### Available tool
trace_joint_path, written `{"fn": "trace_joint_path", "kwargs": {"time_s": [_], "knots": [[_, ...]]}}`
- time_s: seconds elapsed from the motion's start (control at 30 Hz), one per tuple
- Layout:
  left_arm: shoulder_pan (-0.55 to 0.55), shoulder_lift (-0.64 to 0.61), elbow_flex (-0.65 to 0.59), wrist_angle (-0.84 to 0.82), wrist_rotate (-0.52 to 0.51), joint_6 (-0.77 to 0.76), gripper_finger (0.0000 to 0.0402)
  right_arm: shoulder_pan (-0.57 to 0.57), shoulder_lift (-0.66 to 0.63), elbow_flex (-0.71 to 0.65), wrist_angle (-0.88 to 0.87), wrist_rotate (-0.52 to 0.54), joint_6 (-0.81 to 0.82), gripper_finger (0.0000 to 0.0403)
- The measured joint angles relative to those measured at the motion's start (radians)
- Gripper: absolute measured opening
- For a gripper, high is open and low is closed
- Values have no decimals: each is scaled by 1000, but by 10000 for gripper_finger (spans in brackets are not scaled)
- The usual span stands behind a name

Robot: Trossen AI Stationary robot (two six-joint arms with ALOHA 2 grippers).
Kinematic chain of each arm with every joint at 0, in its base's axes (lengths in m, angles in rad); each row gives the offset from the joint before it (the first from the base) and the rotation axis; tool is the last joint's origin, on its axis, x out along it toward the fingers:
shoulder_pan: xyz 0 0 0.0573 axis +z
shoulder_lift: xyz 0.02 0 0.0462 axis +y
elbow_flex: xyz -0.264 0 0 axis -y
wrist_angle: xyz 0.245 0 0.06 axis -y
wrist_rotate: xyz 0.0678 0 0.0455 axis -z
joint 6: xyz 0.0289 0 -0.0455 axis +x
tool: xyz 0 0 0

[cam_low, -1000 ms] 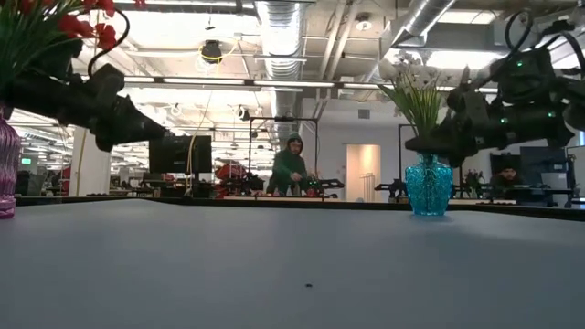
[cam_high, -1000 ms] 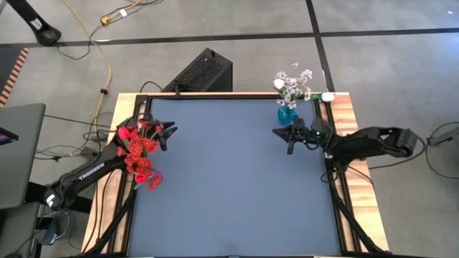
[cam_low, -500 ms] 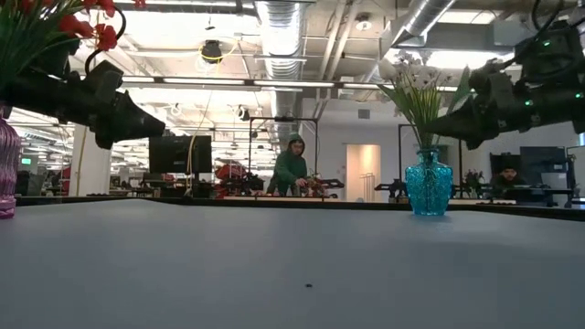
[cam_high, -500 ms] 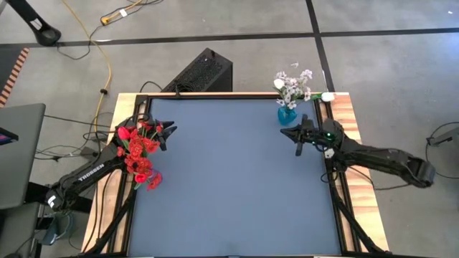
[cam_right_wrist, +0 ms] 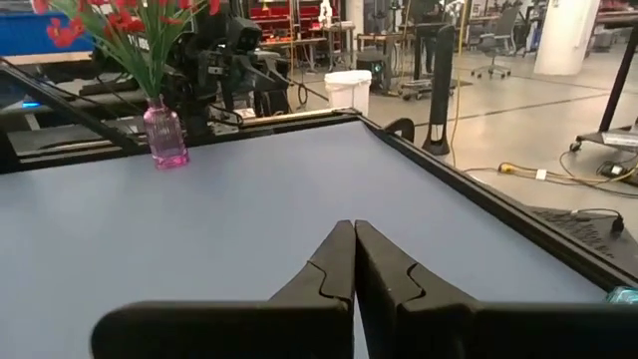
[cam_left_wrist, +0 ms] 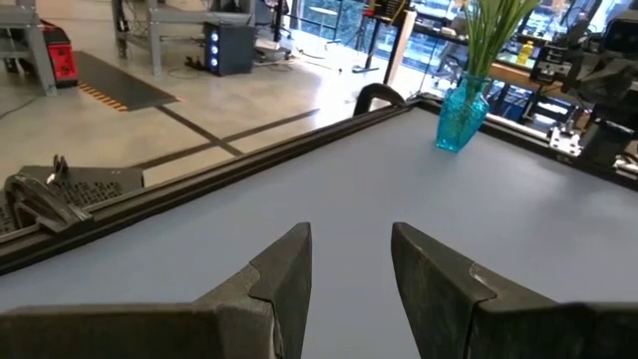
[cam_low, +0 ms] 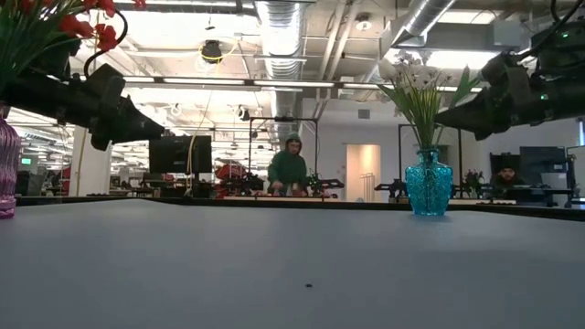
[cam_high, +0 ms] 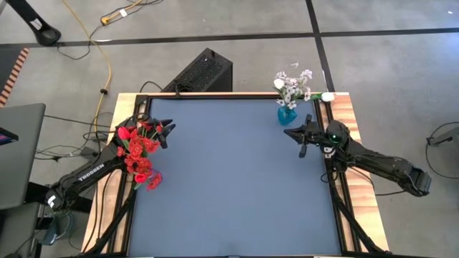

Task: Sort flowers into vase by color
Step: Return to Home Position

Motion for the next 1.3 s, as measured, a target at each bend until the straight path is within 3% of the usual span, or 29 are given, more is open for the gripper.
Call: {"fn": "trace_joint_path", "kwargs": {"time_s": [1.3], "knots": [[0,0,0,0,-2,7,128,1,0,-1,-14,-1,-12,36]]}}
